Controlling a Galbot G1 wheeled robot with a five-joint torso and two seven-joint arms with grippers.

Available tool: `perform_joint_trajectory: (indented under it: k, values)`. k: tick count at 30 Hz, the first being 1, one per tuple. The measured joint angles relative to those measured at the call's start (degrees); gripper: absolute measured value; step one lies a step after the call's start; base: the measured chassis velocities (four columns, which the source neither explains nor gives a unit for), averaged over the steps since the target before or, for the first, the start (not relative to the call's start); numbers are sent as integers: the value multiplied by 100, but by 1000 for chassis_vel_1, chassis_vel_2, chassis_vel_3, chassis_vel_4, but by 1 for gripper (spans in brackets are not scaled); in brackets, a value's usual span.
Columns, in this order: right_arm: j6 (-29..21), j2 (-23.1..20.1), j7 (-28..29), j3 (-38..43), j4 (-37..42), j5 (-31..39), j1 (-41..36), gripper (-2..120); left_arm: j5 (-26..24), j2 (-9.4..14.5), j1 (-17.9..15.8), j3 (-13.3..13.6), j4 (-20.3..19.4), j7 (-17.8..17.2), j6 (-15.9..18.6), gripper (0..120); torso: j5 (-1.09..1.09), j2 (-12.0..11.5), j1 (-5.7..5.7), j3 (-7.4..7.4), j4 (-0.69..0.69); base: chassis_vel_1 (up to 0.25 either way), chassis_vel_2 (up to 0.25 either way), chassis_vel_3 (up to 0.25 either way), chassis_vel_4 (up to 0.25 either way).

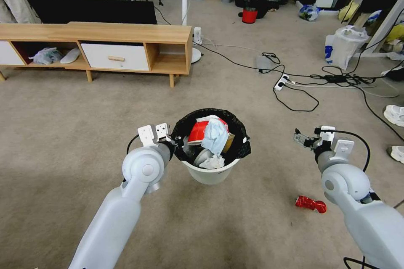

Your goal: Pick up the trash bin and place the garbage on the floor into it.

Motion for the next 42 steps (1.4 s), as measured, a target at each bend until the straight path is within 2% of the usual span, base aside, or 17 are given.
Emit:
perform_joint_trajectory:
  k: [1, 3, 4, 5, 6, 8, 11, 15, 23, 34, 42]
  values:
    - [0, 0, 0, 0, 0, 0, 0, 100, 0, 0, 0, 0, 0, 0, 0, 2, 0, 0, 0, 0, 0, 0, 0, 0, 0]
    - [-324, 115, 905, -6, 181, 1327, 146, 100, 1, 13, 25, -4, -22, 1, 0, 2, 0, 0, 0, 0, 0, 0, 0, 0, 0]
    - [-324, 115, 905, -6, 181, 1327, 146, 100, 1, 13, 25, -4, -22, 1, 0, 2, 0, 0, 0, 0, 0, 0, 0, 0, 0]
    - [-506, 202, 1623, -26, 255, 2105, 268, 100, 1, 21, 28, -5, -28, 0, -1, 2, 0, 0, 0, 0, 1, 0, 0, 0, 0]
    - [-506, 202, 1623, -26, 255, 2105, 268, 100, 1, 21, 28, -5, -28, 0, -1, 2, 0, 0, 0, 0, 1, 0, 0, 0, 0]
    - [-657, 294, 2649, -59, 303, 2903, 387, 100, 0, 24, 29, -6, -34, 0, -2, 2, -1, 0, 0, 1, 4, 0, 0, 0, 0]
    - [-689, 280, 2922, -38, 285, 2993, 330, 100, 0, 19, 30, -6, -38, 0, -2, 2, 0, 0, 0, 1, 0, 0, 0, 0, 0]
    - [-727, 203, 2959, 59, 282, 3044, 197, 100, -1, 16, 31, -4, -42, 0, -2, 2, 0, 0, 0, 1, -2, 0, 0, 0, 0]
    - [-725, 176, 3224, 149, 272, 3366, -12, 100, -11, 94, 79, -19, -81, -8, -2, 2, 0, 0, 0, 1, 1, 0, 0, 0, 0]
    - [-511, 250, 4009, 216, 430, 4000, -270, 100, -6, 141, 230, -65, -142, -18, -4, 2, 0, 0, 0, 0, 1, 0, 0, 0, 0]
    - [-530, 369, 3853, 351, 132, 3835, -449, 100, 31, 118, 292, -55, -146, -18, -6, 2, 0, 0, 0, 0, 0, 0, 0, 0, 0]
